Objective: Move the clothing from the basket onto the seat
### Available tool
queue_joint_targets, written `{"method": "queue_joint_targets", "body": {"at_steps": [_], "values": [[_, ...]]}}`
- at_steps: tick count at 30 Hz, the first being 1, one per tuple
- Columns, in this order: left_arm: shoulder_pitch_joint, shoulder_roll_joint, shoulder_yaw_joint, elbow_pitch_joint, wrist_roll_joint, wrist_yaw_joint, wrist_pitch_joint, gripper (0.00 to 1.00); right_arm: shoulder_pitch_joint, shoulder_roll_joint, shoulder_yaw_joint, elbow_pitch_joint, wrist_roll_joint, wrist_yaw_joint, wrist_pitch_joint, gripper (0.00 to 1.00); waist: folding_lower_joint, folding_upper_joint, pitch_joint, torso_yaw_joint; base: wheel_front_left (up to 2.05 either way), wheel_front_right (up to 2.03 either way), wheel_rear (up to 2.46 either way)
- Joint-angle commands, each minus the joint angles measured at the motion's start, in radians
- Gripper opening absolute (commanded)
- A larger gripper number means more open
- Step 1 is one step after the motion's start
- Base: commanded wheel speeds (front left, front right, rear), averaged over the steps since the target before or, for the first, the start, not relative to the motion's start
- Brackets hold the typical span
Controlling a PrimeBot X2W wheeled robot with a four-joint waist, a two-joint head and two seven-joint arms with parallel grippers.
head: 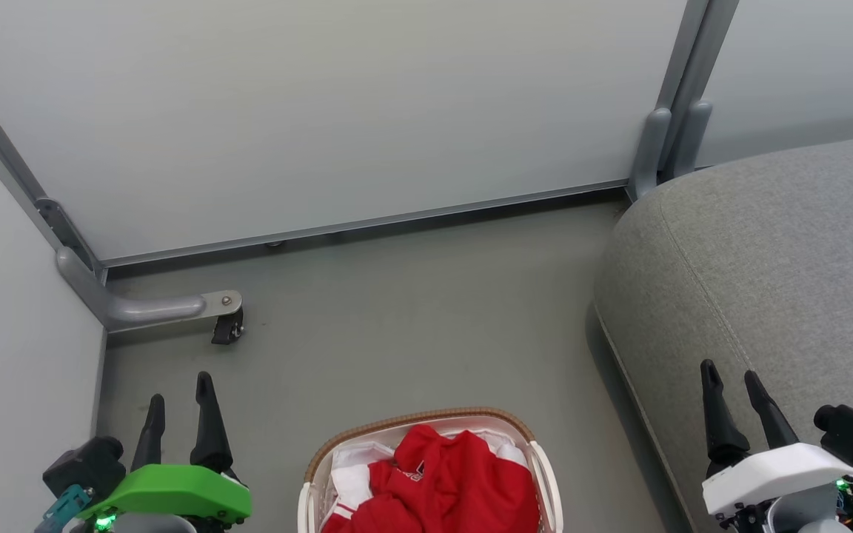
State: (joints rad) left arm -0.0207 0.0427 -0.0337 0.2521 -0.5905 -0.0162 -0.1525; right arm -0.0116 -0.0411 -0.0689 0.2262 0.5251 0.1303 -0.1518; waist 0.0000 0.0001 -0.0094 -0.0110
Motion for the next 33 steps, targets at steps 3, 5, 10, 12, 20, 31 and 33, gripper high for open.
{"method": "queue_joint_targets", "body": {"at_steps": [3, 5, 10, 12, 20, 31, 33], "values": [[0.002, 0.008, -0.006, 0.003, 0.052, 0.005, -0.016, 1.00, 0.002, -0.007, 0.005, -0.001, -0.051, 0.000, -0.017, 1.00, 0.0000, -0.0001, 0.001, 0.000, 0.00, 0.00, 0.00], [0.001, 0.008, -0.011, 0.009, 0.074, 0.004, -0.021, 1.00, 0.001, -0.008, 0.007, 0.001, -0.071, 0.000, -0.022, 1.00, 0.0000, -0.0001, 0.001, 0.000, 0.00, 0.00, 0.00], [-0.005, 0.008, -0.020, 0.021, 0.117, 0.007, -0.032, 1.00, -0.001, -0.008, 0.013, 0.005, -0.118, 0.000, -0.033, 1.00, 0.0000, -0.0001, 0.001, -0.001, 0.00, 0.00, 0.00], [-0.007, 0.009, -0.022, 0.025, 0.134, 0.009, -0.036, 1.00, -0.002, -0.008, 0.015, 0.007, -0.135, 0.000, -0.037, 1.00, 0.0000, -0.0001, 0.001, -0.001, 0.00, 0.00, 0.00], [-0.012, 0.009, -0.034, 0.046, 0.190, 0.019, -0.055, 1.00, -0.003, -0.009, 0.022, 0.012, -0.206, 0.000, -0.055, 1.00, 0.0000, -0.0001, 0.002, -0.001, 0.00, 0.00, 0.00], [-0.016, 0.010, -0.041, 0.074, 0.266, 0.028, -0.077, 1.00, -0.002, -0.010, 0.027, 0.014, -0.305, 0.000, -0.078, 1.00, 0.0000, -0.0001, 0.007, -0.001, 0.00, 0.00, 0.00], [-0.017, 0.010, -0.043, 0.079, 0.278, 0.028, -0.080, 1.00, -0.001, -0.010, 0.028, 0.014, -0.320, 0.000, -0.082, 1.00, 0.0000, -0.0001, 0.007, -0.001, 0.00, 0.00, 0.00]]}}
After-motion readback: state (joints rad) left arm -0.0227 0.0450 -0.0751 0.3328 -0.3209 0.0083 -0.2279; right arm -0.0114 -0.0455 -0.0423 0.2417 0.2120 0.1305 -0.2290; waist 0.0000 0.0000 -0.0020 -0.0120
